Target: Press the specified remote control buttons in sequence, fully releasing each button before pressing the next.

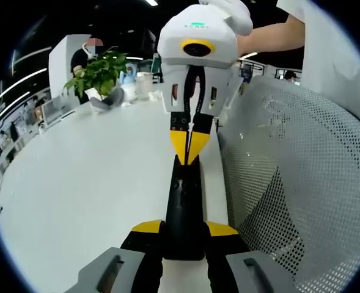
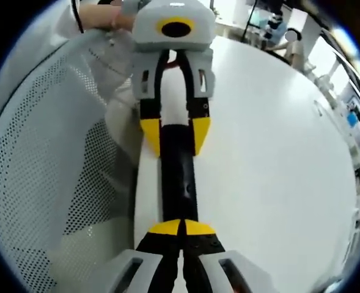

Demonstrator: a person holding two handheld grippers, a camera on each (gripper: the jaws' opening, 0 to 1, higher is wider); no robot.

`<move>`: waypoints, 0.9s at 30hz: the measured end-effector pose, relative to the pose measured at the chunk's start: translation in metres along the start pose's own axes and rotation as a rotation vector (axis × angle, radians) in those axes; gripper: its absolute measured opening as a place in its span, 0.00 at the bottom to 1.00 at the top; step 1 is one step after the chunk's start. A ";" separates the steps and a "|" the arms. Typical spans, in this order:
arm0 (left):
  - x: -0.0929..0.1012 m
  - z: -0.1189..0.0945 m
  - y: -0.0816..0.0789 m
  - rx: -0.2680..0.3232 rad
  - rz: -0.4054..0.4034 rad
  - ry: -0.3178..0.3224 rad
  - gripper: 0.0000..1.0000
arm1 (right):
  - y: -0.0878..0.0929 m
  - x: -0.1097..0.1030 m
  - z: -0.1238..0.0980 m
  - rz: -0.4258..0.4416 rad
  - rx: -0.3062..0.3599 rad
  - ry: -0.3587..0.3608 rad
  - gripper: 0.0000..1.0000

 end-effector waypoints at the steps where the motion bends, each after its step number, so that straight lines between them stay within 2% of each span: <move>1: 0.000 0.000 0.000 0.002 0.000 0.000 0.25 | 0.000 0.000 0.000 0.004 0.000 0.005 0.00; 9: 0.000 0.000 0.000 0.011 -0.002 0.002 0.25 | 0.000 0.002 0.000 0.002 -0.010 -0.028 0.00; 13: 0.000 0.000 0.000 0.012 -0.002 0.003 0.25 | 0.000 0.001 0.000 0.036 0.008 -0.026 0.00; 16: 0.000 0.000 0.000 0.009 0.000 0.004 0.25 | 0.002 0.001 -0.001 0.047 0.042 -0.016 0.00; 21: 0.001 0.000 -0.001 -0.003 0.008 -0.001 0.25 | 0.003 0.001 -0.002 0.095 0.162 -0.005 0.00; 22: 0.001 0.000 -0.001 -0.003 0.008 -0.001 0.25 | 0.002 0.001 -0.002 0.137 0.188 -0.006 0.00; 23: 0.001 0.000 0.000 -0.003 0.008 -0.001 0.25 | 0.003 0.001 -0.002 0.152 0.192 -0.005 0.00; 27: 0.001 0.000 -0.001 -0.003 0.009 0.000 0.25 | 0.001 -0.001 -0.002 0.122 0.176 0.004 0.00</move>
Point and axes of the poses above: the point that each gripper's makers call its tool centre point, and the gripper's own axes: z roughly forward along the fingers, x roughly to its right, y roughly out of its underside, the point moved 2 cm from there along -z, roughly backward along the fingers, and after that the axes turned 11 degrees about z, right-handed, at the moved point
